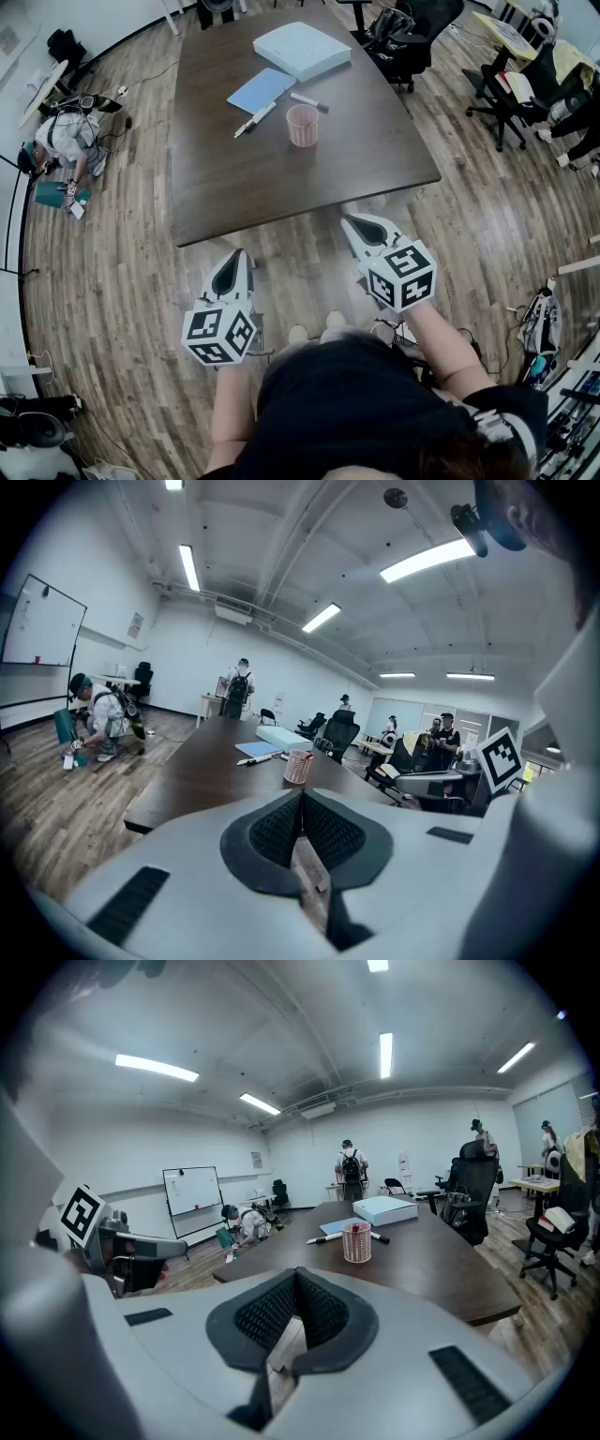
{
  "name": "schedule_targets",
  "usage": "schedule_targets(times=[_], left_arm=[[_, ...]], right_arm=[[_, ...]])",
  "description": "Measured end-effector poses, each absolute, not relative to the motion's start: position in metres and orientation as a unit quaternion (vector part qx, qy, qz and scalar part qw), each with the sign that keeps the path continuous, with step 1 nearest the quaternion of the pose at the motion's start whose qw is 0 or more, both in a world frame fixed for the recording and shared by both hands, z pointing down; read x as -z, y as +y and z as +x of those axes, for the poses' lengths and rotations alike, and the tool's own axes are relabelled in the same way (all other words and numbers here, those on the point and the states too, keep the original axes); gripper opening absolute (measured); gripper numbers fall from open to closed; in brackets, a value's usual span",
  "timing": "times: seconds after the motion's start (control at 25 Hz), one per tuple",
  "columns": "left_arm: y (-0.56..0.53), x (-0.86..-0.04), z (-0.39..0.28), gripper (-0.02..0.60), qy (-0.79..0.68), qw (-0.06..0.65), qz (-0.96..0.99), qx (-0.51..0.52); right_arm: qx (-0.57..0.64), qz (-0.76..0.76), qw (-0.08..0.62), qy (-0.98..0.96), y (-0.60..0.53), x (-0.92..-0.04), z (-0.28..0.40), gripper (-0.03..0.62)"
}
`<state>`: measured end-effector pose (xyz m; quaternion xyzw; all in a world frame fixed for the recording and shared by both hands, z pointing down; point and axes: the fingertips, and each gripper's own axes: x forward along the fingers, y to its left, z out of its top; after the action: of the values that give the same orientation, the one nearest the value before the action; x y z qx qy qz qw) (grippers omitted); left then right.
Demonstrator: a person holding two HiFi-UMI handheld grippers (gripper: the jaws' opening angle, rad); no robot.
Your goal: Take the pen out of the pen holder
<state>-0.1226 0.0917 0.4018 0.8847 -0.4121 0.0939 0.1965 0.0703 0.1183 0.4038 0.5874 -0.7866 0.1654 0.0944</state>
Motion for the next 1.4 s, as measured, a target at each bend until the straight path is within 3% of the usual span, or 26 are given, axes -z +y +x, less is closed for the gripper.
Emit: schedule_targets(times=[1.24,1.4], left_arm=[[0.085,-0.411,-0.093,0.028,-0.462,0.190,0.862,-0.084],[0.069,-0.408,-0.088,0.028,-0.453,0.185,0.868,-0.083]], right_arm=[[-0.153,0.547,0.058,-0.821,0.087,-0.414,0.098,0.021],[-0.147,0.551,0.051,-0.820,0.078,-0.407,0.100,0.060]])
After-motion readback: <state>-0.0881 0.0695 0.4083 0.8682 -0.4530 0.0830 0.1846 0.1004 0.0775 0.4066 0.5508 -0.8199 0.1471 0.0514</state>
